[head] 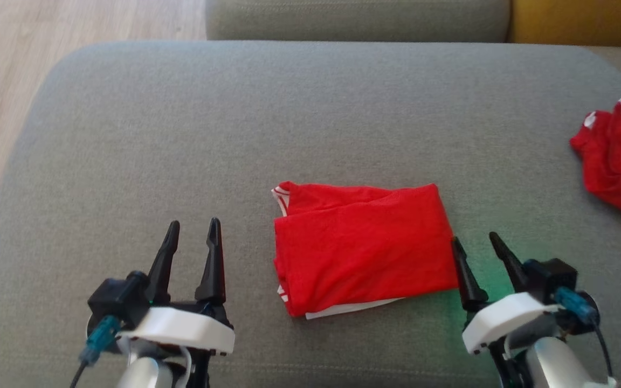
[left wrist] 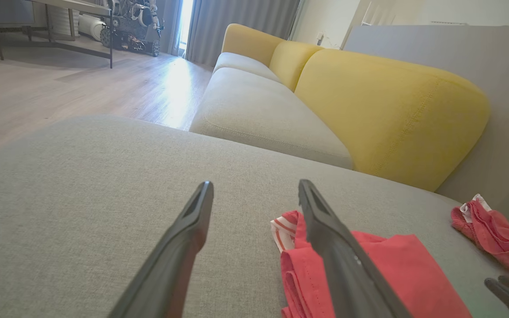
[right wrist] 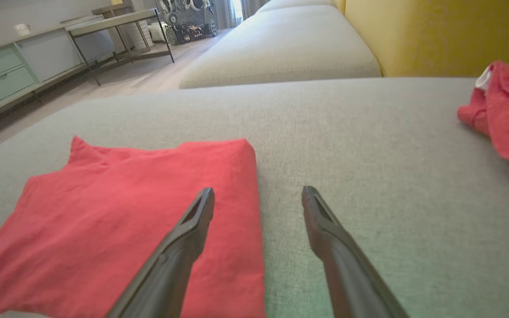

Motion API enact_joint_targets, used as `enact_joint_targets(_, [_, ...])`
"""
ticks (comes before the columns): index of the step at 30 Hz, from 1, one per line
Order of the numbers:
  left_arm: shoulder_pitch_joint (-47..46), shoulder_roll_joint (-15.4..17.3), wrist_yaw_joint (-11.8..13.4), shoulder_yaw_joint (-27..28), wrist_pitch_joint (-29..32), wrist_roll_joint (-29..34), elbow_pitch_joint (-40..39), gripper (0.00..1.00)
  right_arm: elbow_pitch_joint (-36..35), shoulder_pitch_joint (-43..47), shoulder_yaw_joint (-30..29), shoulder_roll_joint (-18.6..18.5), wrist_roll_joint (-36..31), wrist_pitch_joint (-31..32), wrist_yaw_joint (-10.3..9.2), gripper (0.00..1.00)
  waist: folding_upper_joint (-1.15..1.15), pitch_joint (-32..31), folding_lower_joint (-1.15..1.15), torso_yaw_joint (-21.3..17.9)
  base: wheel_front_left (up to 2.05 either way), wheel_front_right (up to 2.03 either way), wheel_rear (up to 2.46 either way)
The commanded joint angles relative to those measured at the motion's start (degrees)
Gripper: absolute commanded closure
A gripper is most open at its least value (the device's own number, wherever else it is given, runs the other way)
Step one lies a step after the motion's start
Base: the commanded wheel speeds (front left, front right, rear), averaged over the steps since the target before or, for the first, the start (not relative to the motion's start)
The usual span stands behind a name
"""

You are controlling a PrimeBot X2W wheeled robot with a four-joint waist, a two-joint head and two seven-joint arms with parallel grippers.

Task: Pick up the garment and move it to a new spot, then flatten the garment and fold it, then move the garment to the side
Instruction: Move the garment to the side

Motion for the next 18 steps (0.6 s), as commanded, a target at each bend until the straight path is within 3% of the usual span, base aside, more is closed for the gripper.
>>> enact_joint_targets(1, [-3.51, 0.0, -0.11, 1.55, -0.7, 0.54, -1.51, 0.0, -0.03, -3.88, 1.81, 0.21, 0.97, -0.01, -0.04, 0.0, 0.0, 0.9, 0.0, 0.77, 0.0, 0.0, 0.0])
enact_joint_targets(16, [-5.29, 0.0, -0.13, 1.2, -0.7, 1.03, -1.17, 0.0, 12.9, -10.48, 4.25, -0.15, 3.06, -2.15, -0.04, 0.0, 0.0, 3.36, 0.0, 3.55, 0.0, 0.0, 0.0])
enact_joint_targets(17, [-5.32, 0.0, -0.15, 1.23, -0.7, 1.05, -1.13, 0.0, 13.9, -10.63, 4.37, -0.15, 2.93, -1.79, -0.04, 0.04, 0.0, 3.29, 0.0, 3.62, 0.0, 0.0, 0.0])
enact_joint_targets(18, [-5.34, 0.0, -0.16, 1.25, -0.7, 1.07, -1.08, 0.0, 14.76, -10.83, 4.51, -0.14, 2.81, -1.61, -0.04, 0.58, 0.0, 3.2, 0.0, 3.65, 0.0, 0.0, 0.0])
